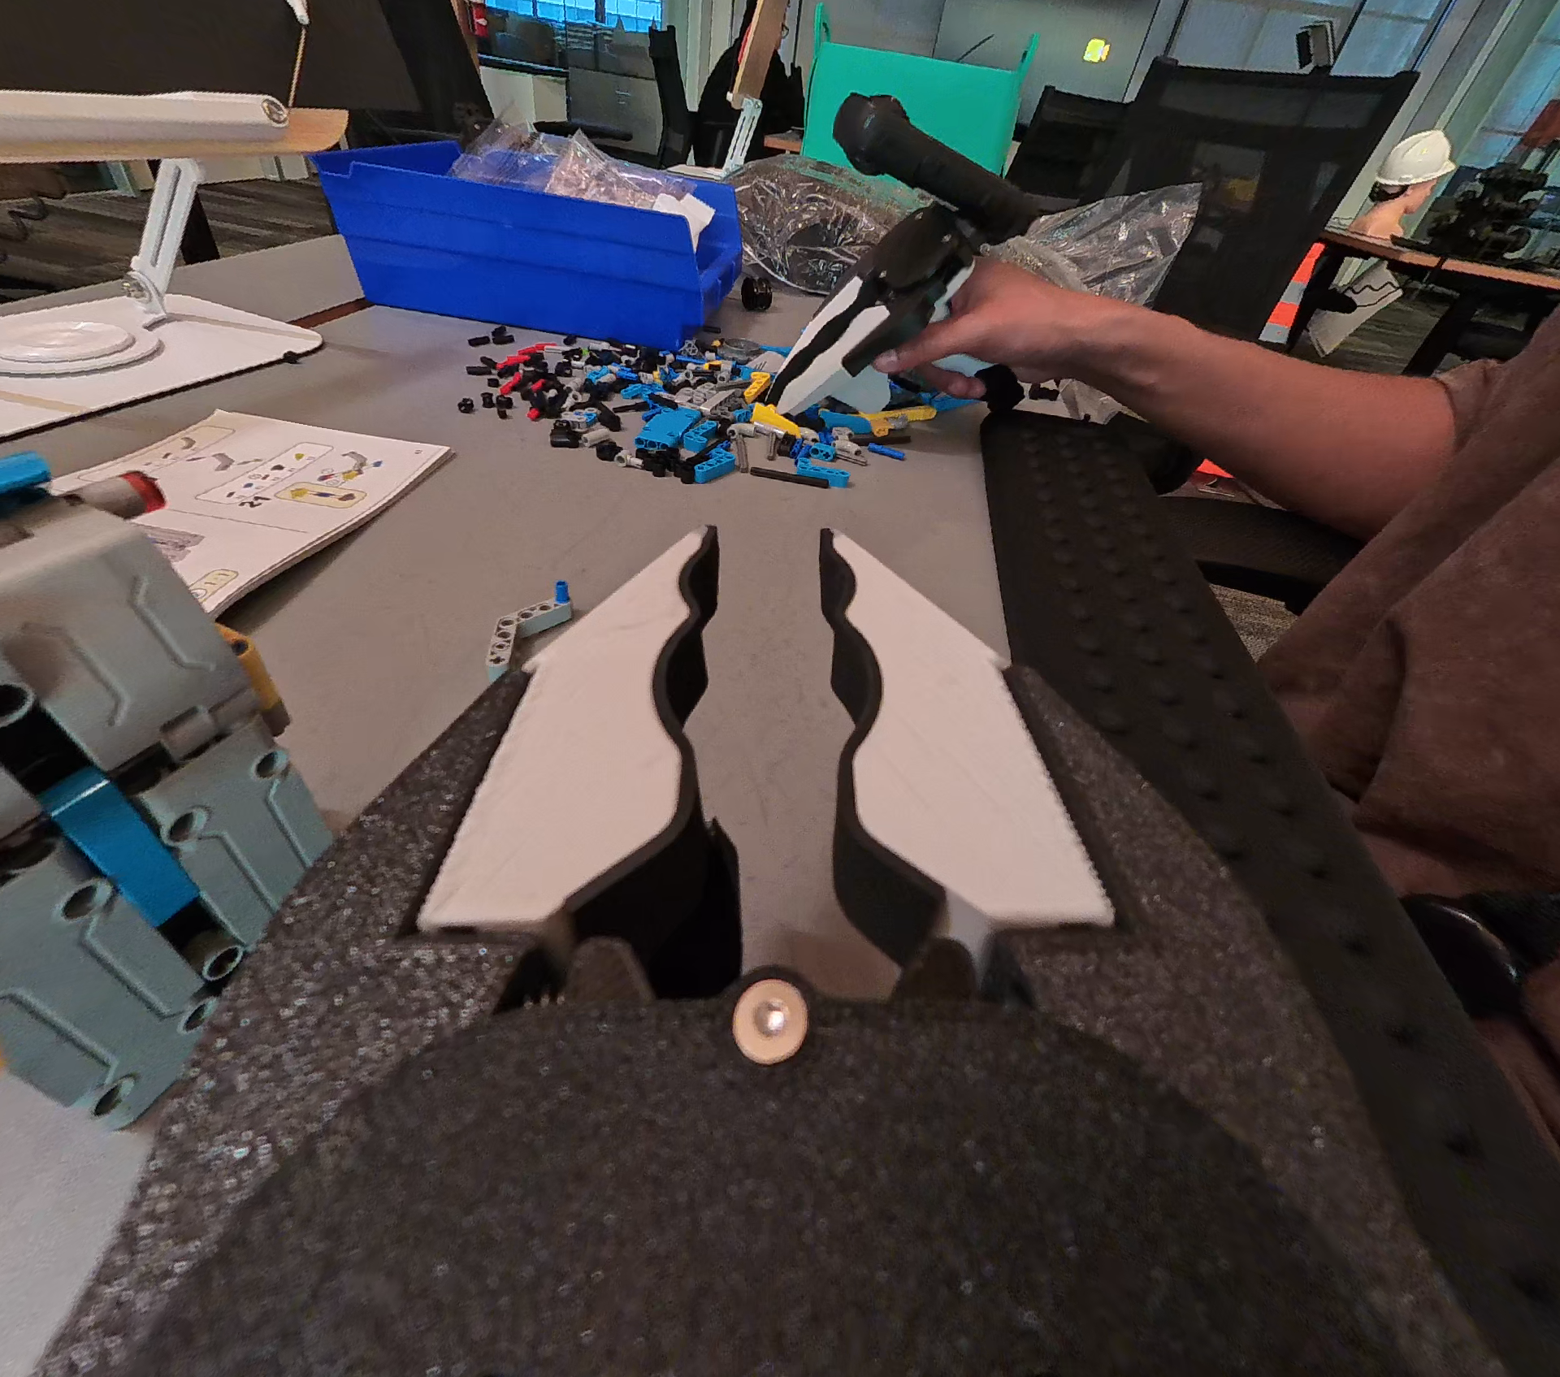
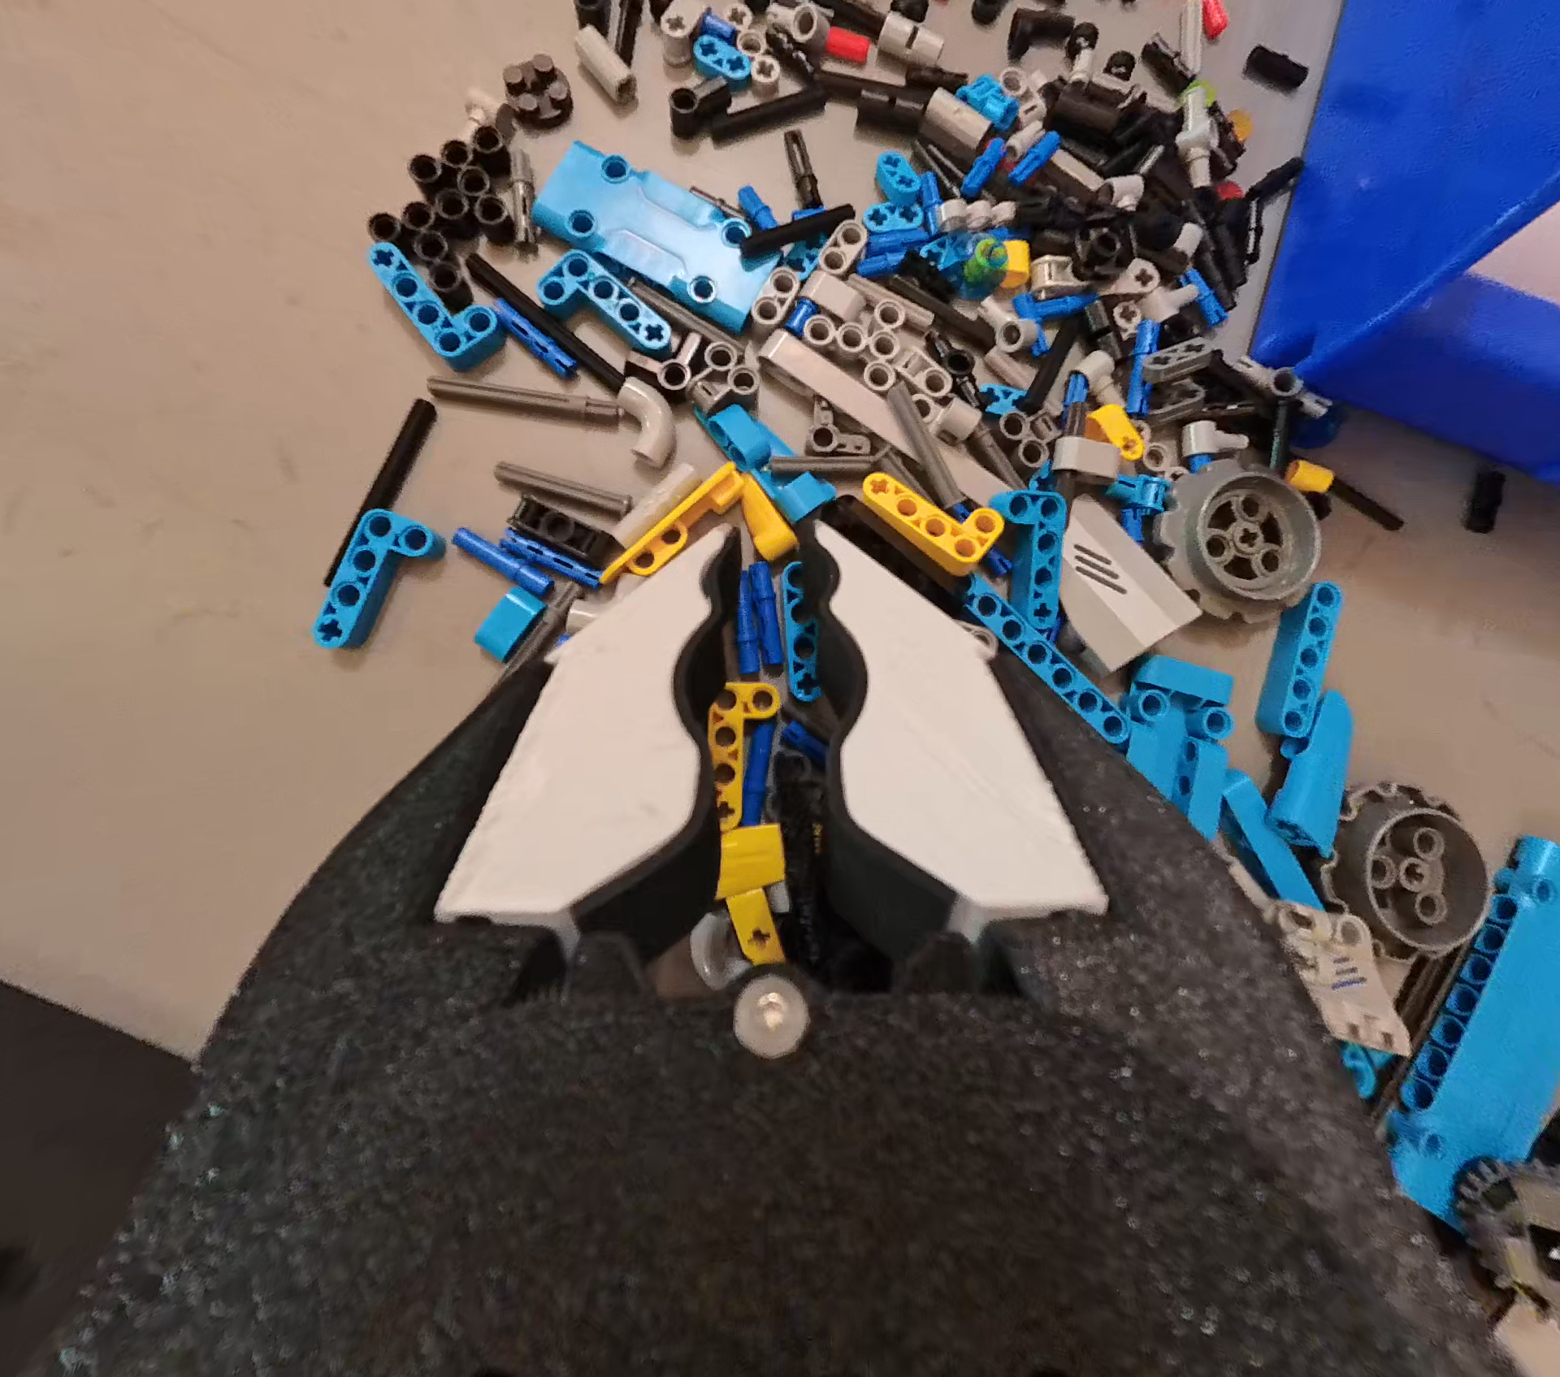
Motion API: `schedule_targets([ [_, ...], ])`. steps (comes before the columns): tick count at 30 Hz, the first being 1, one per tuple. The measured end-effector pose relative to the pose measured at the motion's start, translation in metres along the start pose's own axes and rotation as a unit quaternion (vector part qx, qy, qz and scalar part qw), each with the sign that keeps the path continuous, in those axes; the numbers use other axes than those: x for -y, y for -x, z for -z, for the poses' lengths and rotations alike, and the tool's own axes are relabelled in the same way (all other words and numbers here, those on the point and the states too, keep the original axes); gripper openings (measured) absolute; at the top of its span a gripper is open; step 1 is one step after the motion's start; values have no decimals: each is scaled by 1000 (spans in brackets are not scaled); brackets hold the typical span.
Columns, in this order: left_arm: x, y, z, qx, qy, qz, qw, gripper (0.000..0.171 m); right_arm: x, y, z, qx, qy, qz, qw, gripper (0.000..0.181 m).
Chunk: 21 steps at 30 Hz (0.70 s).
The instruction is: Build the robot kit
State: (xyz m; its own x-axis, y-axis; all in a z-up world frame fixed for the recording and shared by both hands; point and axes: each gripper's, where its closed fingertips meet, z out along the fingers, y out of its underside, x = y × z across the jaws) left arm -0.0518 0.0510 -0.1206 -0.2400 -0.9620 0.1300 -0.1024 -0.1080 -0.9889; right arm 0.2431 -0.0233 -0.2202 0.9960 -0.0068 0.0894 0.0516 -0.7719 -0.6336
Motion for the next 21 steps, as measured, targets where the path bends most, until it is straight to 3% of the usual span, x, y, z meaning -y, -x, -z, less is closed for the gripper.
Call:
schedule_targets([
  [6, 0, 0, 0, 0, 0, -1, 1000, 24, 5, -5, 10, -12, -12, 4, 1000, 10],
  [10, 0, 0, 0, 0, 1, 2, 1000, 24, 32, 6, 34, -15, -59, 21, 998, 10],
  [14, 0, 1, 0, -1, 1, 6, 1000, 24, 52, 71, 33, 70, -88, 77, 991, 10],
  [18, 0, 1, 0, -1, 0, 6, 1000, 24, 53, 148, 16, 167, -84, 135, 973, 11],
  [21, 0, 0, 0, 0, 0, 3, 1000, 24, 48, 178, 6, 184, -67, 187, 963, 11],
])
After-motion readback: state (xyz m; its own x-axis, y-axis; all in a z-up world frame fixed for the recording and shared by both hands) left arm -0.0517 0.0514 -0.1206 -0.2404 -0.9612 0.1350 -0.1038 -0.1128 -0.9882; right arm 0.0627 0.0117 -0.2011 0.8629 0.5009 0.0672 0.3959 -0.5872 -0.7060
